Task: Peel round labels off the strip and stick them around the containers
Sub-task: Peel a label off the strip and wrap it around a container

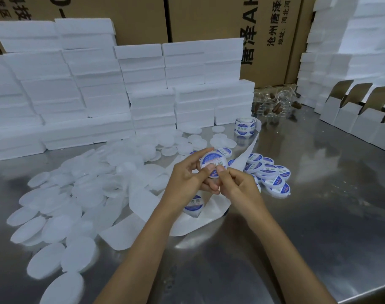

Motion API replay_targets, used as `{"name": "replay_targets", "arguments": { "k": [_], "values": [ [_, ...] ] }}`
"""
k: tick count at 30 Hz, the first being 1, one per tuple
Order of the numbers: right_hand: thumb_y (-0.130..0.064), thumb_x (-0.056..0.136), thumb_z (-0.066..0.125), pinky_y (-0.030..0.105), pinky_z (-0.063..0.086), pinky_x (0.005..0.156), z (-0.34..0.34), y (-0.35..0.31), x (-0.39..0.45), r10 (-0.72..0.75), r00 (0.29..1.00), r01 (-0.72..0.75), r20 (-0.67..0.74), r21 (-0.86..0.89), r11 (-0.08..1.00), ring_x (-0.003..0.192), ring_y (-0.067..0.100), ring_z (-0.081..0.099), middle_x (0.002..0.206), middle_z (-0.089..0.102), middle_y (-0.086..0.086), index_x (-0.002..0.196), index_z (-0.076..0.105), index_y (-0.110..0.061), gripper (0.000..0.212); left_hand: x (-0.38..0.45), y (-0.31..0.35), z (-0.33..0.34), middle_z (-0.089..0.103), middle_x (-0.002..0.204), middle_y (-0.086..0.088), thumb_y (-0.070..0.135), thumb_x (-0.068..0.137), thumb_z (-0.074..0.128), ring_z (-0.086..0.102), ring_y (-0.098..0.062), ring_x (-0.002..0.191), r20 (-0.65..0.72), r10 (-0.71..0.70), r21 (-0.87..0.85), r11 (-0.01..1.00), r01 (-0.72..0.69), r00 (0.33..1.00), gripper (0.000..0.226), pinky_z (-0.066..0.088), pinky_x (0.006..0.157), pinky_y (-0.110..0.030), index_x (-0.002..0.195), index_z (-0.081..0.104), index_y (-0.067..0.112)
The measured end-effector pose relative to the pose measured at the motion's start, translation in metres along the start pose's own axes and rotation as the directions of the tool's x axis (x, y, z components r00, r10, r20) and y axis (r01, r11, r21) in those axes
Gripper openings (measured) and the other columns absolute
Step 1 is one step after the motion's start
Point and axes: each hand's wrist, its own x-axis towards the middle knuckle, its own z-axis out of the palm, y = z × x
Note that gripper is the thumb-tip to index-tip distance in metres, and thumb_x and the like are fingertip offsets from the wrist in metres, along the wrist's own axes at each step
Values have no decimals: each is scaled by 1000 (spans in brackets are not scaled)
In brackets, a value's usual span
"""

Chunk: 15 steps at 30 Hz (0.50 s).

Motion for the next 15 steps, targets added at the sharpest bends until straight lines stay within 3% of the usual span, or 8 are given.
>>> {"name": "replay_targets", "arguments": {
  "k": [3, 5, 9, 12, 15],
  "values": [
    [-32, 98, 58, 14, 41, 58, -2, 0, -5, 32, 999, -32, 35, -5, 999, 56, 3, 52, 62, 65, 2, 69, 64, -6, 40, -3, -7, -3, 71, 99, -15, 9, 98, 61, 68, -25, 57, 1, -7, 16, 1000, 7, 1000, 35, 63, 73, -45, 132, 64, 18],
    [-34, 96, 61, 16, 39, 59, -1, -2, -8, 26, 999, -25, 43, -13, 1000, 58, 8, 48, 66, 61, 17, 74, 63, 1, 41, -6, -9, -7, 75, 96, -12, 17, 101, 58, 67, -22, 53, 0, 7, 2, 1000, -7, 1000, 28, 63, 66, -41, 127, 67, 21],
    [-33, 95, 63, 25, 37, 61, 2, -3, -12, -7, 998, 10, 55, -46, 999, 64, 17, 46, 70, 52, 29, 75, 60, 5, 43, -9, -12, -13, 76, 90, -7, 24, 103, 54, 65, -21, 49, -7, -14, -26, 1000, 14, 1000, 27, 61, 58, -33, 125, 69, 19],
    [-35, 95, 62, 28, 40, 65, 5, 0, -12, 31, 999, -29, 41, -58, 998, 63, 12, 49, 65, 56, 18, 69, 61, -6, 40, -8, -12, -15, 77, 87, -7, 27, 105, 49, 68, -25, 52, -26, -28, 43, 999, 29, 999, 28, 61, 57, -33, 128, 66, 24],
    [-39, 95, 61, 24, 36, 57, 0, 7, -6, 146, 967, -151, -207, -6, 989, 50, 4, 44, 53, 53, -7, 62, 60, -18, 39, -5, -11, -21, 75, 104, 1, 25, 107, 44, 69, -27, 53, -113, -4, 87, 996, 14, 994, 29, 62, 58, -34, 131, 61, 30]
  ]
}}
